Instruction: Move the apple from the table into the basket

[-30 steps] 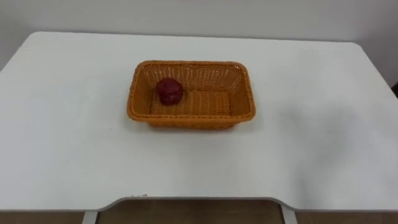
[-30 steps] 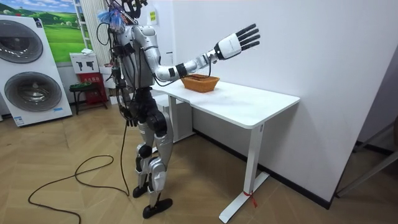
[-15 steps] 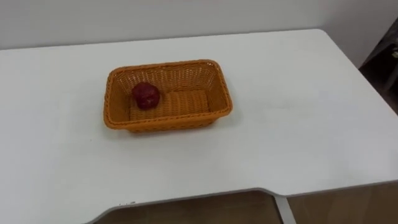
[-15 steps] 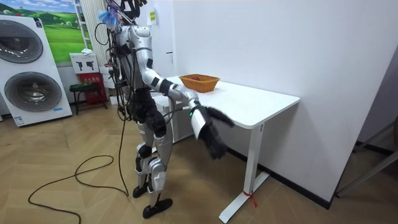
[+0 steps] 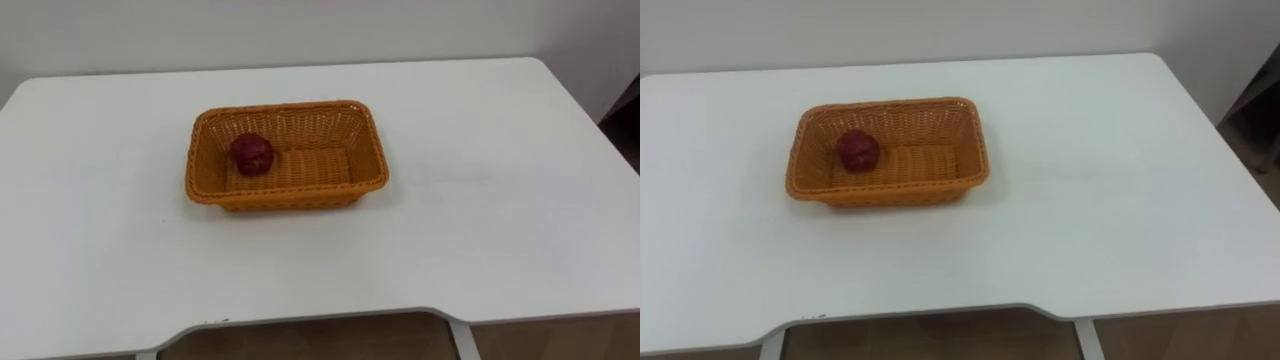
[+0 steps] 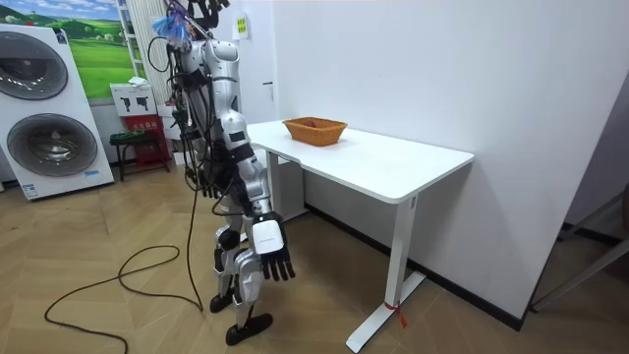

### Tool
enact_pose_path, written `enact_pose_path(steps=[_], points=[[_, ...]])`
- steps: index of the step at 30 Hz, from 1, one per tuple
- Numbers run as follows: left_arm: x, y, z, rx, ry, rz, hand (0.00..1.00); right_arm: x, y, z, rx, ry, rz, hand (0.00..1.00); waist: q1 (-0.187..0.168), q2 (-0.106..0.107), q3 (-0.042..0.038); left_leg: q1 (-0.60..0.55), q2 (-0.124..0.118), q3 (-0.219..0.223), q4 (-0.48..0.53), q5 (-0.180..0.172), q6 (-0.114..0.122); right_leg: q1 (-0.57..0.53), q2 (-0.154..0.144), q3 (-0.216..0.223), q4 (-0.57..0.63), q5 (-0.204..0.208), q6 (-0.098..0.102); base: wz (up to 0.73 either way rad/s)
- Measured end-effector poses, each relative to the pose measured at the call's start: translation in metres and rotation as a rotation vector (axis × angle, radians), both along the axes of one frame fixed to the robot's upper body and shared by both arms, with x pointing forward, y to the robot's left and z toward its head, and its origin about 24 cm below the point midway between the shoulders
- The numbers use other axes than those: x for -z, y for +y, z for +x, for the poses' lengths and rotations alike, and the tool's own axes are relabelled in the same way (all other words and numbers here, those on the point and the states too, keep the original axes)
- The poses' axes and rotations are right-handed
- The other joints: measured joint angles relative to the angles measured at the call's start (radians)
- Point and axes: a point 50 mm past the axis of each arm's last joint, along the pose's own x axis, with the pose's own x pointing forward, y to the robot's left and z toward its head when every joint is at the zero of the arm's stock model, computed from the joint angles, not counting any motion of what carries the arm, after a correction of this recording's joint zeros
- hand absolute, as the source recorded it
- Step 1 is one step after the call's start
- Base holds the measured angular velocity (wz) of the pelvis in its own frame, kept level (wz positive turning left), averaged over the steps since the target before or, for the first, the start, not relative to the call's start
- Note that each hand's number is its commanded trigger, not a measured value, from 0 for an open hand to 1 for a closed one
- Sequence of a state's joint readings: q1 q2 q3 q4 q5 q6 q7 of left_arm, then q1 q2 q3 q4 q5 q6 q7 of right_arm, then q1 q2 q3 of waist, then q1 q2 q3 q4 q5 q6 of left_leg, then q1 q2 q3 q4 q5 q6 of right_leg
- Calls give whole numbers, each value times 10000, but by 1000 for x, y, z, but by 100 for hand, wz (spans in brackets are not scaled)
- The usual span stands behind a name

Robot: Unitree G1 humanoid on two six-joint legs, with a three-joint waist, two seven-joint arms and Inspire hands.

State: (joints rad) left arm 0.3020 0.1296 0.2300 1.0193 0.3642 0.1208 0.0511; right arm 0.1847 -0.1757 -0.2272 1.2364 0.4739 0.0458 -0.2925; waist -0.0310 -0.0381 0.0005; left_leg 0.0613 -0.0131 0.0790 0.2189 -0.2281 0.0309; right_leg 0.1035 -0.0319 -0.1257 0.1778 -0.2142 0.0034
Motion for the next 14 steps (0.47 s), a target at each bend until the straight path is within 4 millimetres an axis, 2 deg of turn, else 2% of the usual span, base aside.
enact_pose_path(steps=[3, 7, 14], points=[[1, -1, -1, -13, 103, -66, 0, 4, 9, 1, -1831, 289, 893, 0, 117, 98, -10, 6, 1, -19, 36, -7, 5, 48, -1, -114, -44, 27, 3, 3], [2, -3, -3, 44, 308, -286, 0, 7, 16, 14, -3789, 370, 1572, 0, 125, 261, 43, 27, -12, -56, 22, -9, 3, 93, 2, -159, -62, 30, 2, 3], [5, -10, -5, 351, 788, -653, 0, 8, 22, 26, -4887, 291, 2166, 0, 127, 269, 69, 45, -16, -109, -12, -13, -4, 184, 5, -140, -109, 17, 1, 1]])
